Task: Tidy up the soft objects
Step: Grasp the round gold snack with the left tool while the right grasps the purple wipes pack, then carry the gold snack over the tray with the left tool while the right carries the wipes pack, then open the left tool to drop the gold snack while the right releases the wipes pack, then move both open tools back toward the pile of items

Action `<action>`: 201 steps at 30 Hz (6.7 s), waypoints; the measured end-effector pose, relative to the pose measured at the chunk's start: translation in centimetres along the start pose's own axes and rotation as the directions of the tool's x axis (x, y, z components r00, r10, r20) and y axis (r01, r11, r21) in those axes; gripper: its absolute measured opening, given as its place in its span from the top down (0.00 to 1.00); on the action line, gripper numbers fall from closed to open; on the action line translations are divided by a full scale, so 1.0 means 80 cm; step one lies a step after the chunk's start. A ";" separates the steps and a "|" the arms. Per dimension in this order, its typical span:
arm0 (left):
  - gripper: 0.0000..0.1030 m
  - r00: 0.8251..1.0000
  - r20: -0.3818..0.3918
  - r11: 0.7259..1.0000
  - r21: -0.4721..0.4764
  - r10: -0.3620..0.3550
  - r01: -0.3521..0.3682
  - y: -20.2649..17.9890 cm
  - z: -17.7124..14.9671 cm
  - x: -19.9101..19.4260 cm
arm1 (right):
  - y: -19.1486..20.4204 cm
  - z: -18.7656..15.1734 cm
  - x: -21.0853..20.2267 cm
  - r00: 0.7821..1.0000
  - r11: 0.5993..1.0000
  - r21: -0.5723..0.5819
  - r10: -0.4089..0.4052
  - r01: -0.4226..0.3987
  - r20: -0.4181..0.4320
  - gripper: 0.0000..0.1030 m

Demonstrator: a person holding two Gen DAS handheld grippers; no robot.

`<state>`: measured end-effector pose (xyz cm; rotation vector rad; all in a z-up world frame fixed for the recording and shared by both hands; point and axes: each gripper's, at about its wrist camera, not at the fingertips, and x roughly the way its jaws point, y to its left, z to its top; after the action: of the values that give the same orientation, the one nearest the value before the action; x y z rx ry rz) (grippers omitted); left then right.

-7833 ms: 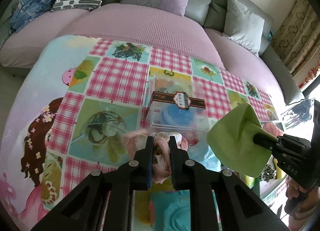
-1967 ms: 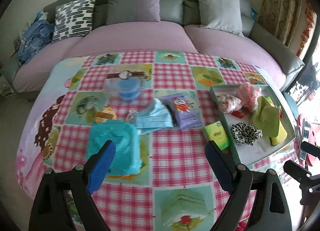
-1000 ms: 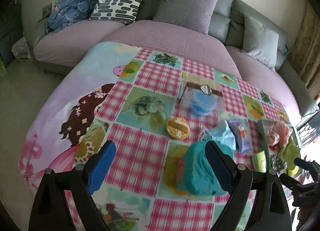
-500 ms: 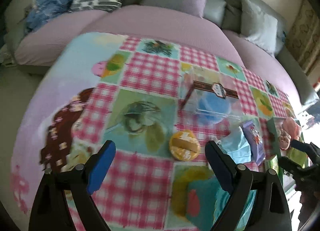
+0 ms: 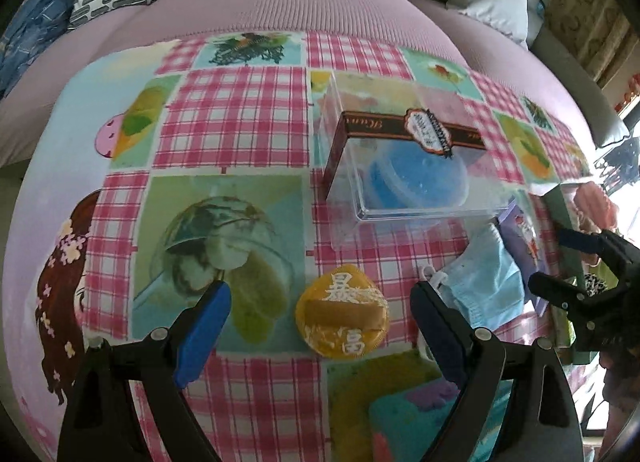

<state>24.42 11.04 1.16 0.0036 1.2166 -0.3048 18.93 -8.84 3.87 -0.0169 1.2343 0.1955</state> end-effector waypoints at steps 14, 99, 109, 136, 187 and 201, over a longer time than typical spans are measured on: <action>0.22 0.999 -0.021 1.000 -0.014 0.025 -0.026 0.005 0.003 0.019 | -0.016 0.011 0.016 1.000 1.000 0.011 -0.021 0.021 -0.001 0.21; 0.53 0.981 0.170 0.995 0.038 -0.097 0.092 -0.212 -0.089 -0.176 | -0.150 -0.171 -0.238 0.976 0.963 0.270 -0.035 -0.025 0.216 0.50; 0.53 0.976 0.175 0.985 0.133 -0.129 0.107 -0.281 -0.079 -0.153 | -0.202 -0.186 -0.238 0.971 0.942 0.336 -0.066 -0.014 0.228 0.50; 0.53 0.974 0.116 0.930 0.339 -0.192 0.143 -0.422 -0.039 -0.036 | -0.363 -0.196 -0.191 0.978 0.893 0.435 -0.179 0.116 0.107 0.50; 0.08 0.990 0.138 1.000 0.024 0.005 -0.008 -0.281 -0.095 -0.110 | -0.233 -0.209 -0.244 0.977 0.936 0.302 -0.206 0.179 0.061 0.02; 0.08 0.979 0.199 0.999 -0.029 0.038 -0.032 -0.217 -0.112 -0.164 | -0.162 -0.196 -0.261 0.976 0.957 0.231 -0.201 0.176 0.088 0.02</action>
<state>8.05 -1.14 12.86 -0.0274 1.0199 -0.2523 -0.26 -26.32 17.04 0.0685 1.1308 -0.1078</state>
